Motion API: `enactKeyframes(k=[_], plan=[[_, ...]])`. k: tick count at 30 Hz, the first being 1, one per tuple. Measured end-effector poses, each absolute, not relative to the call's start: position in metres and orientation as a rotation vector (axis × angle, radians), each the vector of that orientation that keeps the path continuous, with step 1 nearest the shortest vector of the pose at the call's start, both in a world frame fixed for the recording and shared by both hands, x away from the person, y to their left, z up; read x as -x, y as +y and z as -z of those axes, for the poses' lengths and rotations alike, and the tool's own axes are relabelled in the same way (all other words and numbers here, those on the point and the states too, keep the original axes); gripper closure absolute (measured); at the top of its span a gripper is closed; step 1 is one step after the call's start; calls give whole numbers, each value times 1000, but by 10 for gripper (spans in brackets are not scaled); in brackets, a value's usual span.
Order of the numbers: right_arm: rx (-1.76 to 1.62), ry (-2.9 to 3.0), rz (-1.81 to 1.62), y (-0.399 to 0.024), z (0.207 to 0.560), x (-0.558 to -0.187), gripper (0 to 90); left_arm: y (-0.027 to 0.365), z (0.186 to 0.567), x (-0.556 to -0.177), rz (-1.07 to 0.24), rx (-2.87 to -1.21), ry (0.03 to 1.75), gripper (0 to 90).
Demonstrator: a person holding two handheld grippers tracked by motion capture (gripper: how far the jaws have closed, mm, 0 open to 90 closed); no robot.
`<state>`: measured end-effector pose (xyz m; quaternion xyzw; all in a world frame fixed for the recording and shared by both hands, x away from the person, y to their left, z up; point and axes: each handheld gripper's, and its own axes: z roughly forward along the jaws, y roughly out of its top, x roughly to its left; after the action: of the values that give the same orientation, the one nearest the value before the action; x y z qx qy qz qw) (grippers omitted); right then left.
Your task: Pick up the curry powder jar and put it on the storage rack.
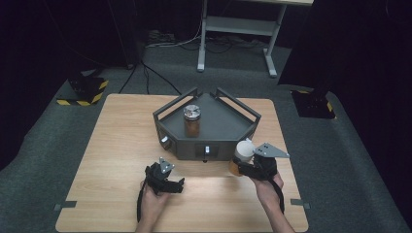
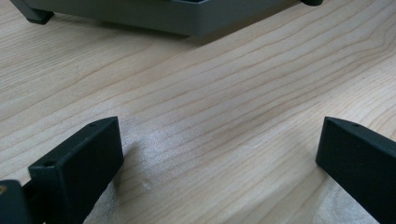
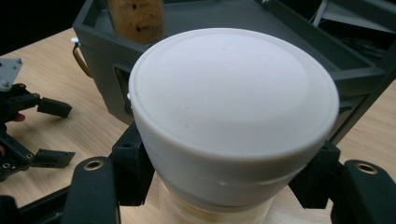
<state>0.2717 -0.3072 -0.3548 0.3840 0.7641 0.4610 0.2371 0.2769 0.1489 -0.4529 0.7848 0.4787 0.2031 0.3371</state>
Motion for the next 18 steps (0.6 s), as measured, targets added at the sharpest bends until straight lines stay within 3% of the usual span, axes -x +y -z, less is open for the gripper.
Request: enactKeyframes(k=[18], plan=[[-997,2092,-1285,-313,312,-284,352,149,453,-277,-528,-2046,1247,5]])
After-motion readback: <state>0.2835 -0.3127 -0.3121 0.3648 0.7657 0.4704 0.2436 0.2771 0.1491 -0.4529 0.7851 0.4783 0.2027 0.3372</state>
